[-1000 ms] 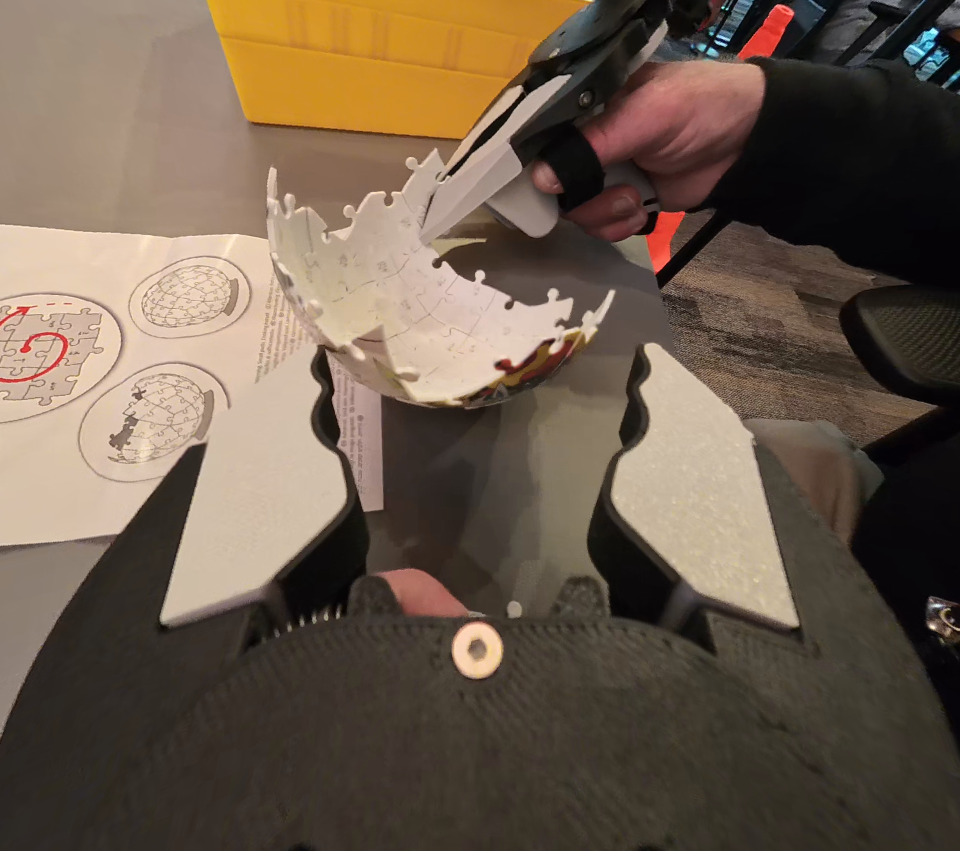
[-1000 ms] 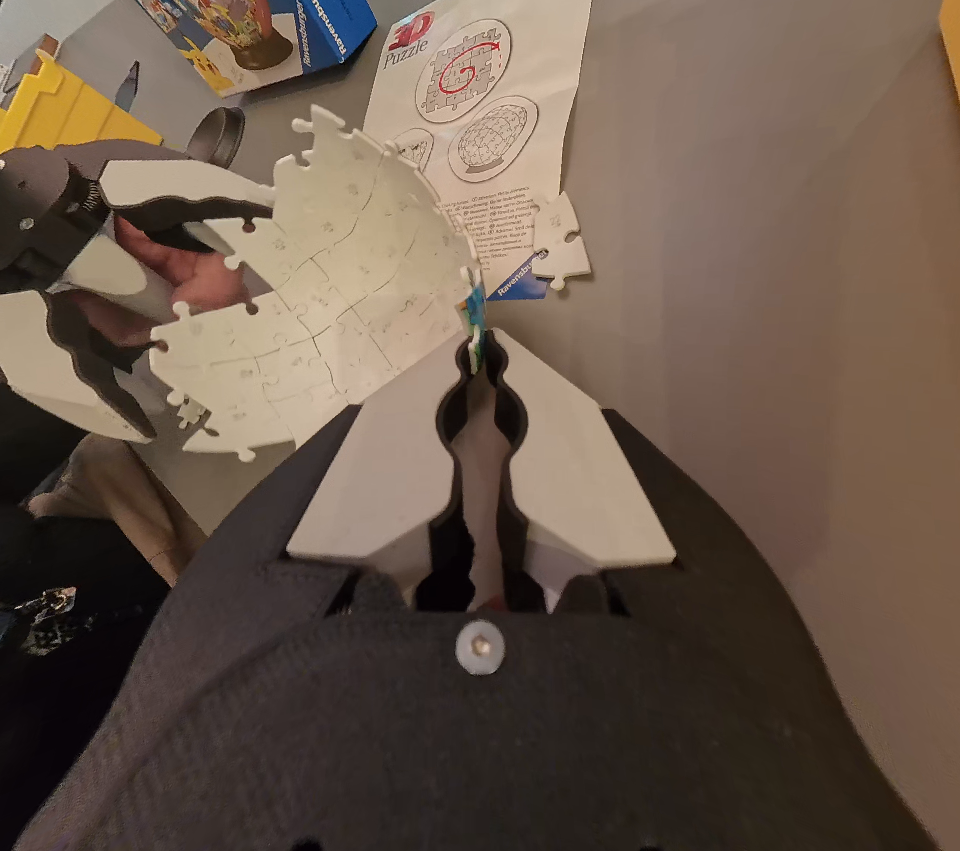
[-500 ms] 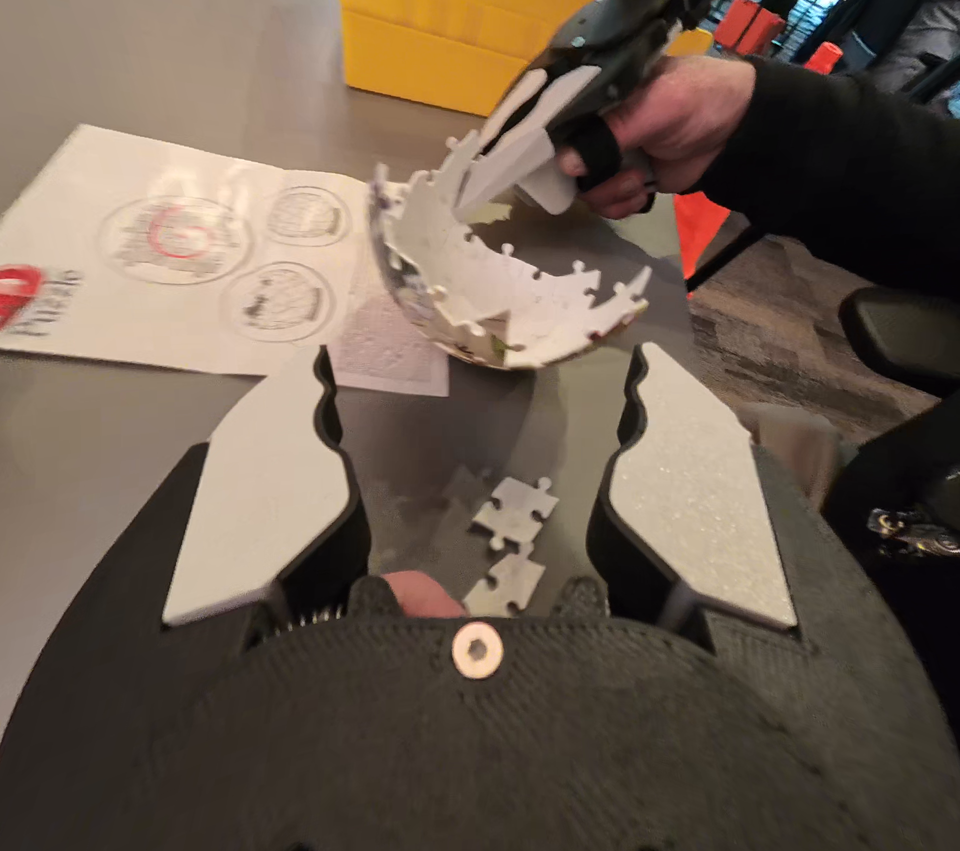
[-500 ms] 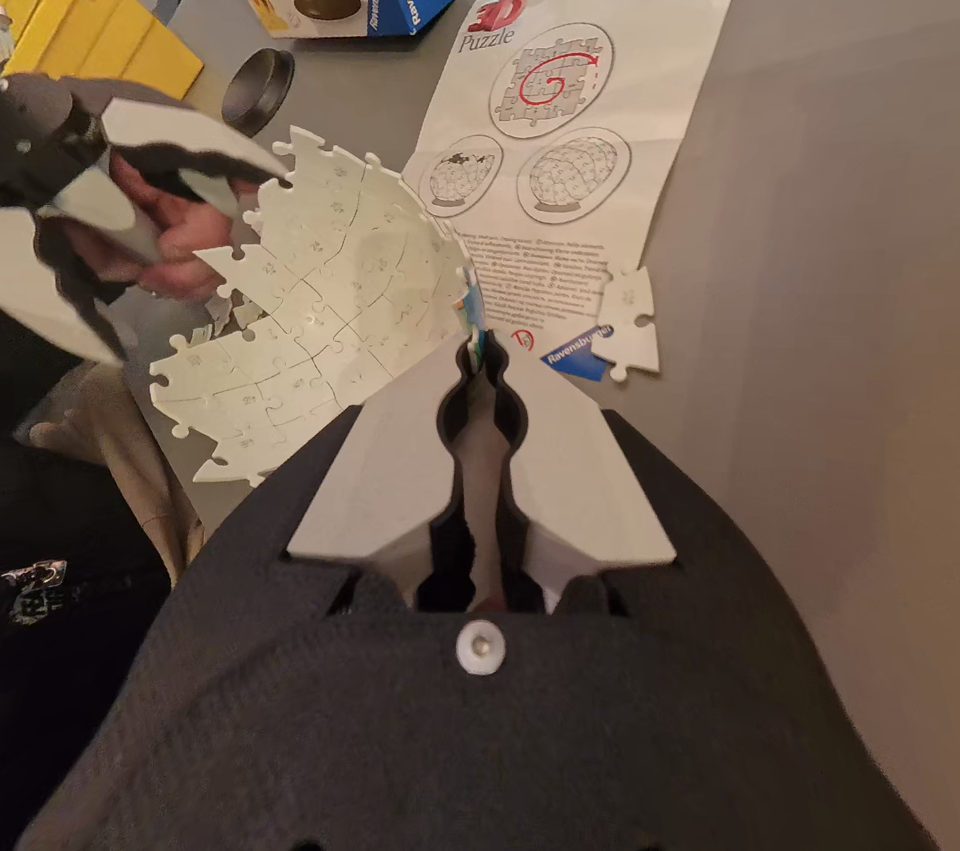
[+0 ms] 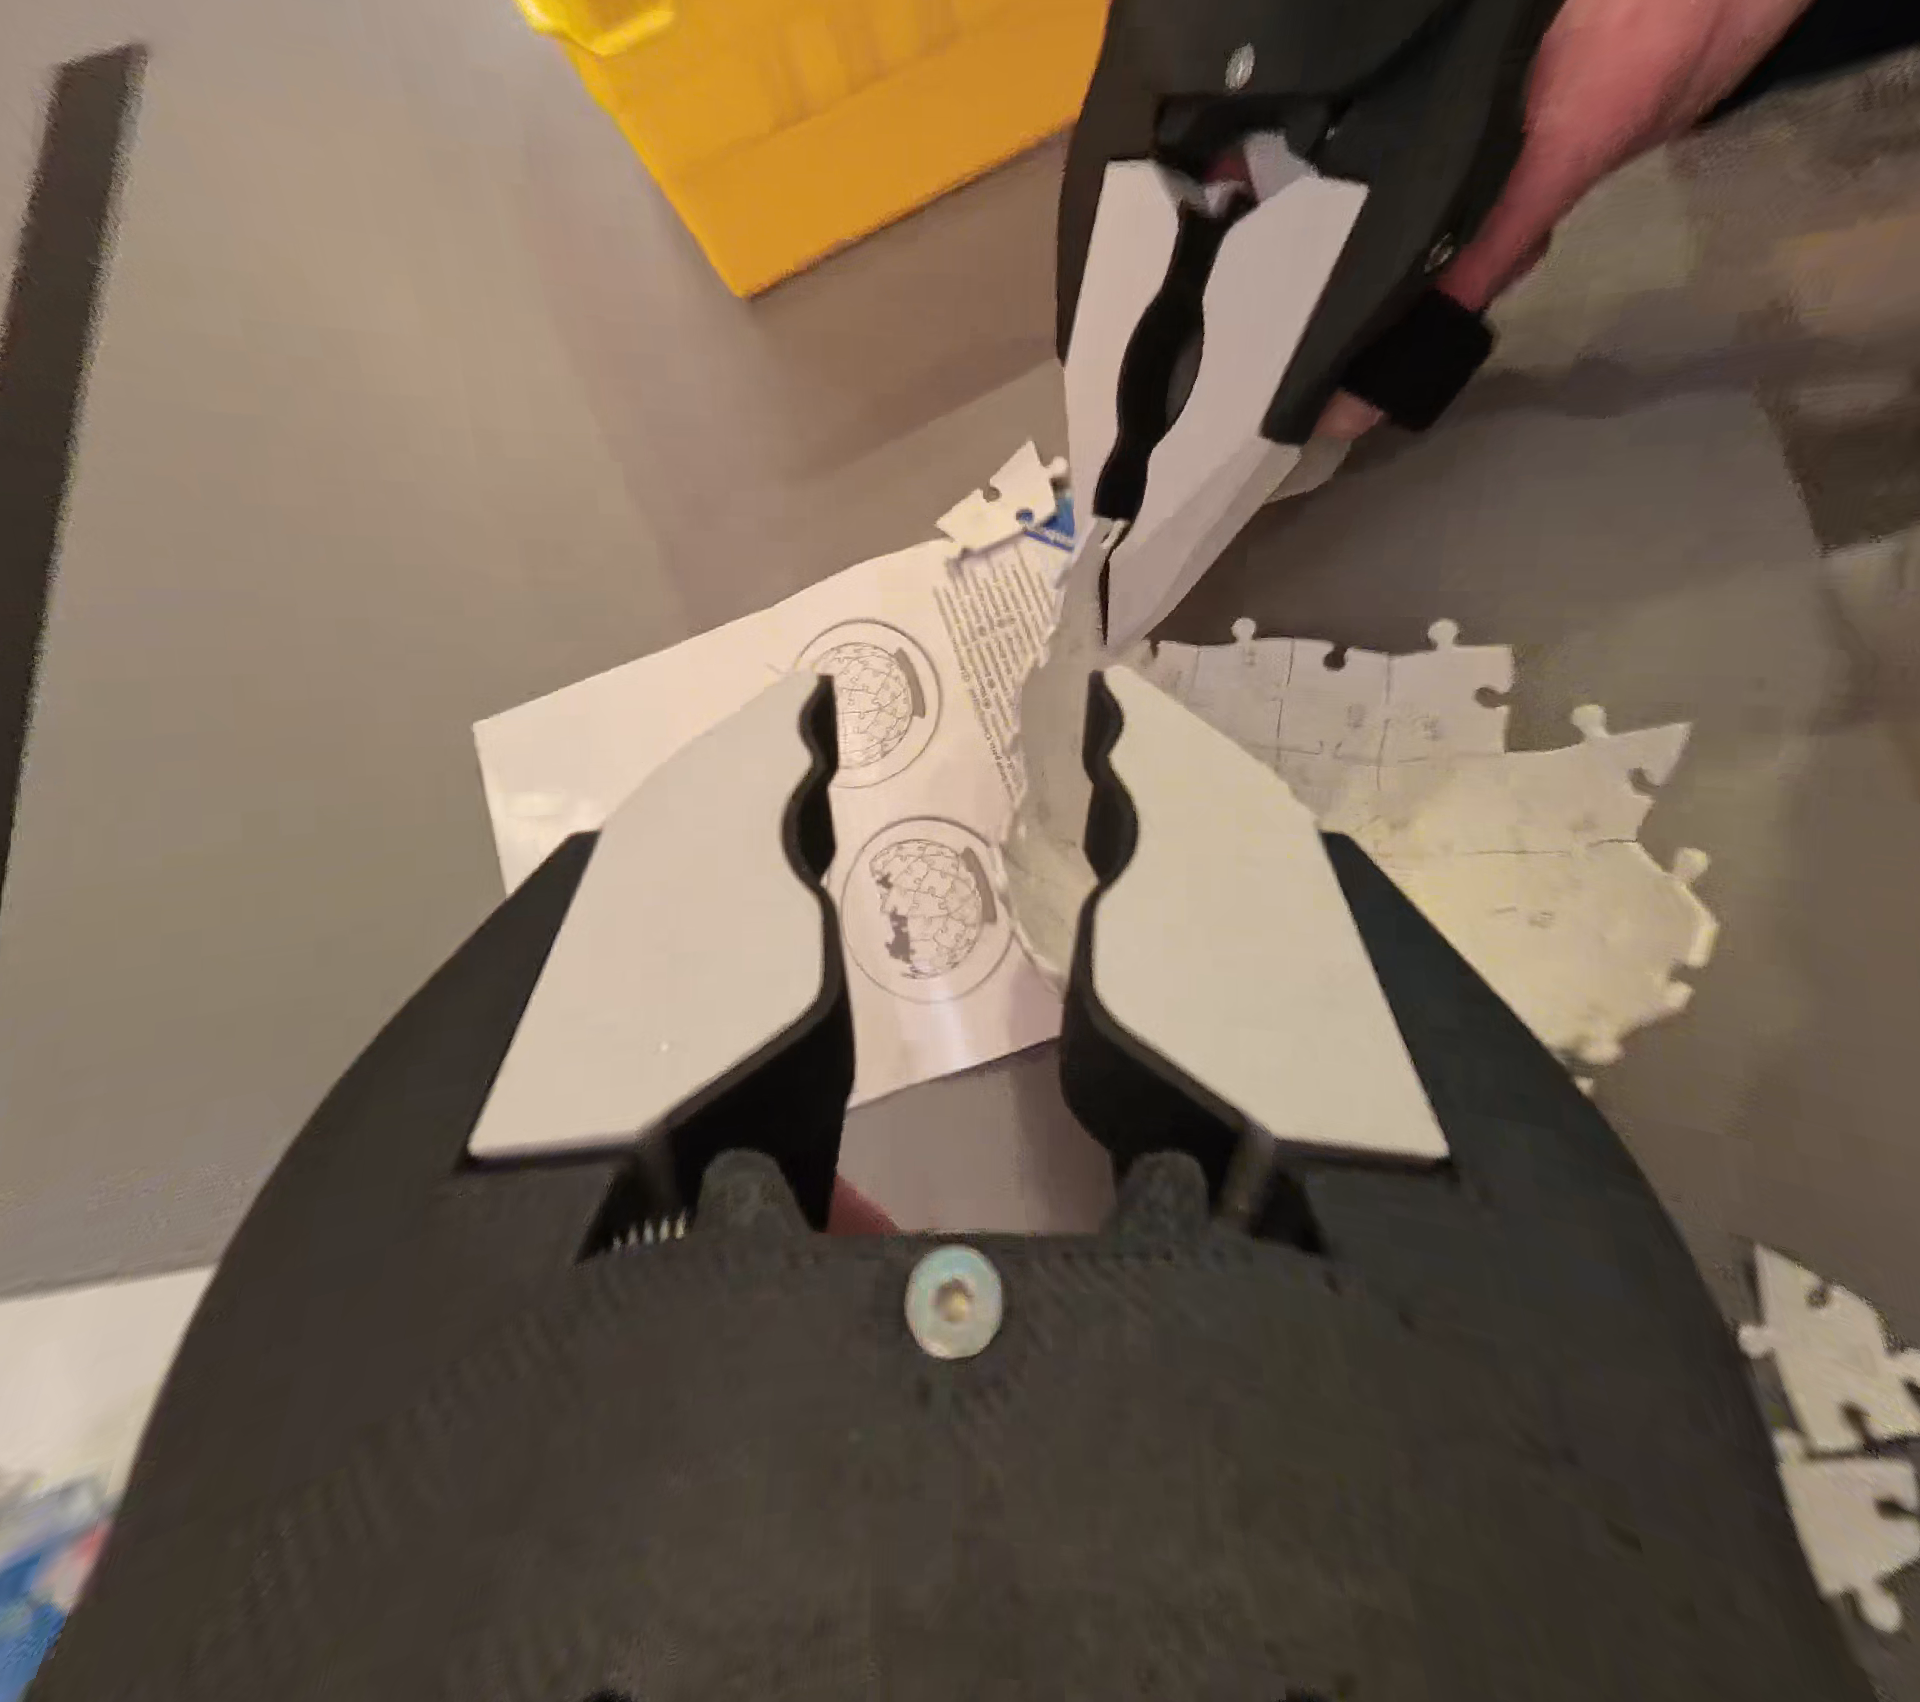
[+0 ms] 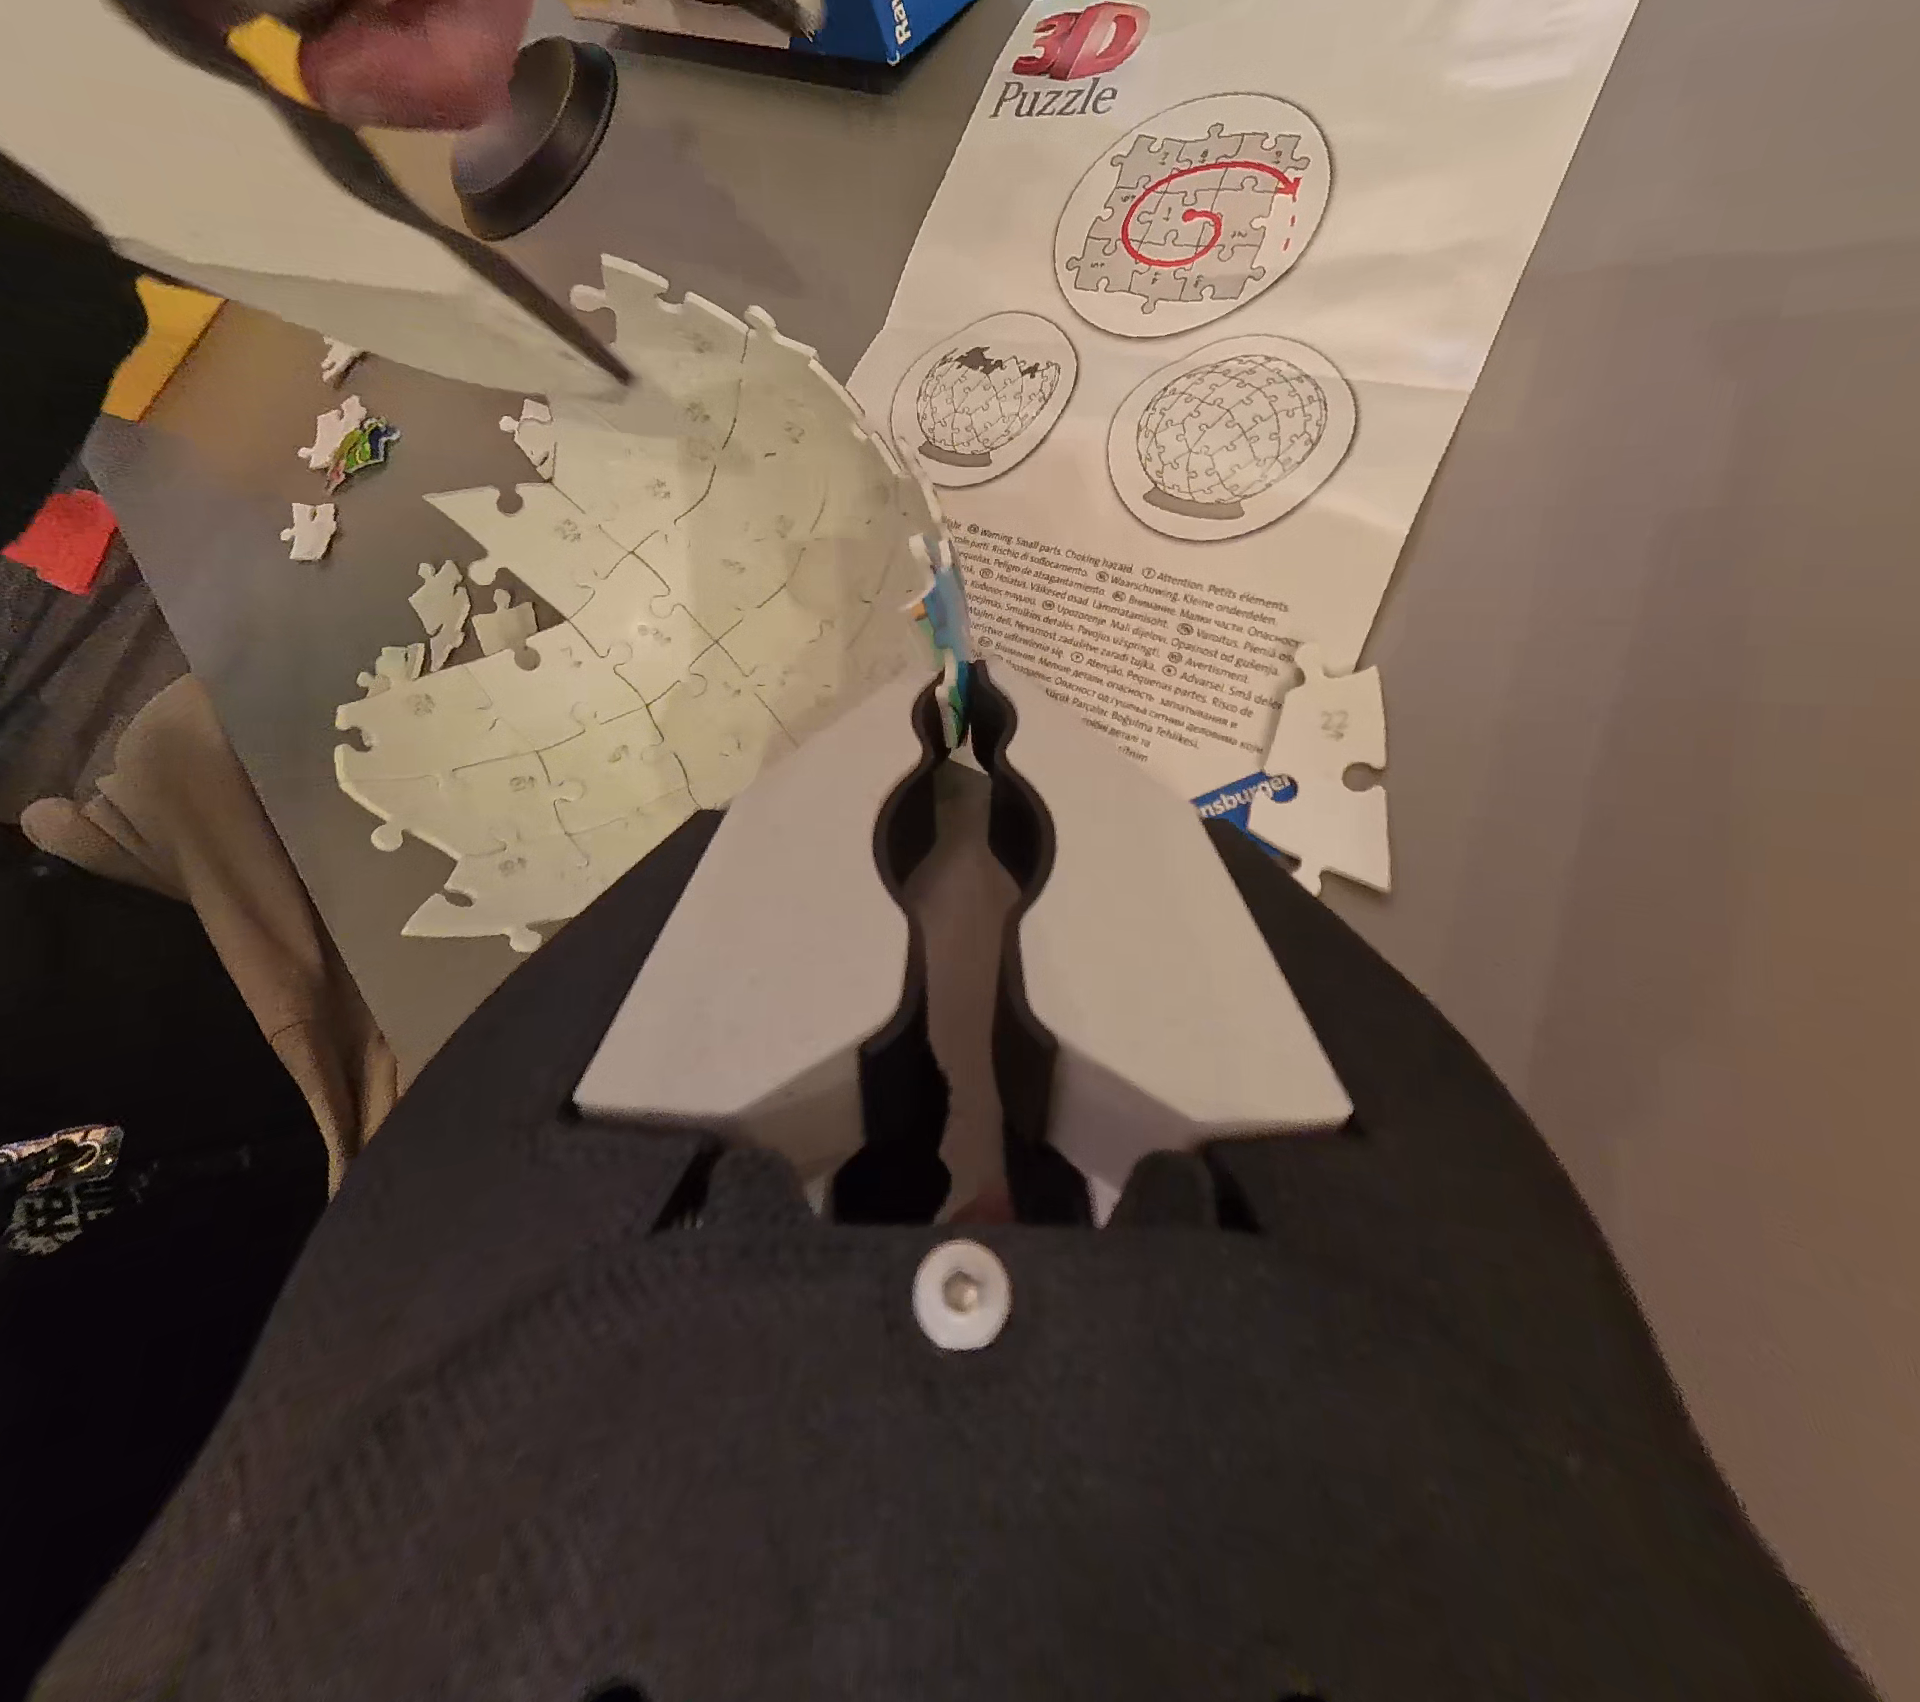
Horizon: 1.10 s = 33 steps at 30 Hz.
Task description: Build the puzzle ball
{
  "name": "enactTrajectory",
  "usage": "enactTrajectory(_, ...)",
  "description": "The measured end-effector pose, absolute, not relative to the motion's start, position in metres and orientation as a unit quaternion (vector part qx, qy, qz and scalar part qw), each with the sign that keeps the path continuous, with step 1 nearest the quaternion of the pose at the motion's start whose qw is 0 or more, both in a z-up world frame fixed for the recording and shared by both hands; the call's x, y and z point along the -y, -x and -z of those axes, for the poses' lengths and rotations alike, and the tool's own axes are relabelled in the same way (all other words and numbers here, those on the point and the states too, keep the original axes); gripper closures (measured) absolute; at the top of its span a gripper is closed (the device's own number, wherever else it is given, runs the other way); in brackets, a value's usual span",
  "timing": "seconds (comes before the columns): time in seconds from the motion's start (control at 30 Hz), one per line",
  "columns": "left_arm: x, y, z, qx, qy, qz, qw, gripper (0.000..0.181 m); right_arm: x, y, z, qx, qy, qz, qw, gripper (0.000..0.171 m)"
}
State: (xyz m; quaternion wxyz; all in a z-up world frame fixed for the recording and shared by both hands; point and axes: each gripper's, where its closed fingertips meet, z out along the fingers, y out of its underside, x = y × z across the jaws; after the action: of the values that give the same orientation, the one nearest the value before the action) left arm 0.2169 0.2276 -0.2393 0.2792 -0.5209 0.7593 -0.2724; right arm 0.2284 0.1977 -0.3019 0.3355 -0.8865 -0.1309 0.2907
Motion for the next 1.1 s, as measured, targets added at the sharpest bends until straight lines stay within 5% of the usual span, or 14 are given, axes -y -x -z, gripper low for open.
enactTrajectory(0.03, -0.230, -0.223, 0.245, -0.777, 0.509, 0.259, 0.264, 0.134, -0.198, -0.228, 0.301, 0.132, 0.887, -0.290, 0.335, 0.171)
enactTrajectory(0.2, -0.221, -0.231, 0.275, -0.839, 0.464, 0.248, 0.140, 0.140, -0.202, -0.227, 0.301, 0.139, 0.888, -0.286, 0.333, 0.171)
enactTrajectory(0.47, -0.211, -0.231, 0.290, -0.875, 0.422, 0.229, 0.064, 0.169, -0.206, -0.226, 0.301, 0.143, 0.888, -0.287, 0.330, 0.171)
enactTrajectory(1.1, -0.228, -0.219, 0.295, -0.820, 0.510, 0.259, 0.030, 0.179, -0.208, -0.240, 0.290, 0.124, 0.885, -0.277, 0.354, 0.153)
